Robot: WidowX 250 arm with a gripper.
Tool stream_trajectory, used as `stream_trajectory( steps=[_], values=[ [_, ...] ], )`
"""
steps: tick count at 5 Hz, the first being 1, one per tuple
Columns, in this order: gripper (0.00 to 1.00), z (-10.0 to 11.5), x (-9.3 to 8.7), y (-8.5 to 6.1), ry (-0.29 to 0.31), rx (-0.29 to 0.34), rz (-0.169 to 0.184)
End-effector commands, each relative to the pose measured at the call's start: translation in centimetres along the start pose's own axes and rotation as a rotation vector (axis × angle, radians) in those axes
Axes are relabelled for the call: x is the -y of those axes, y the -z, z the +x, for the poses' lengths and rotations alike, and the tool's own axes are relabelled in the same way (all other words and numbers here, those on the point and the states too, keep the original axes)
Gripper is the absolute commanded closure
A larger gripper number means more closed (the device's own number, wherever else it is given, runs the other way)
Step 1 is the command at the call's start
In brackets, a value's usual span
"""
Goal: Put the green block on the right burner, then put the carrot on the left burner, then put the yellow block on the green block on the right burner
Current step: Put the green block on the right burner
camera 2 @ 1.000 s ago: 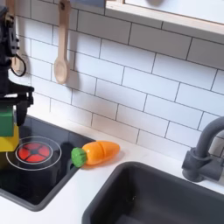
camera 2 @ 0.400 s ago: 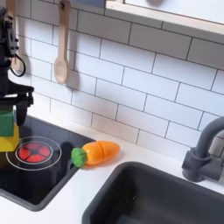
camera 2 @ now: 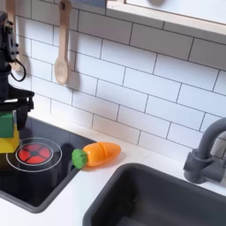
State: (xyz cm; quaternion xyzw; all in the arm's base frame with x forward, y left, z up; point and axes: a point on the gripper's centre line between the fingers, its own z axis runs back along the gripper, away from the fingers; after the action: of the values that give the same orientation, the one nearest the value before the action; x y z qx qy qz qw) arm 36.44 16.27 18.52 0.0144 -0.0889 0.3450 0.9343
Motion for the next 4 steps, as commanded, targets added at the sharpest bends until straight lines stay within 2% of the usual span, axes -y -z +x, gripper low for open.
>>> stream_trajectory(
  steps=[1, 2, 4],
  values=[
    [0.00, -0.20, 0.00, -0.15, 0.003, -0.006, -0.003],
    [0.00, -0.17, 0.01, 0.13, 0.013, -0.021, -0.005],
    [0.00, -0.18, 0.14, -0.28, 0.024, 0.004, -0.020]
  ],
)
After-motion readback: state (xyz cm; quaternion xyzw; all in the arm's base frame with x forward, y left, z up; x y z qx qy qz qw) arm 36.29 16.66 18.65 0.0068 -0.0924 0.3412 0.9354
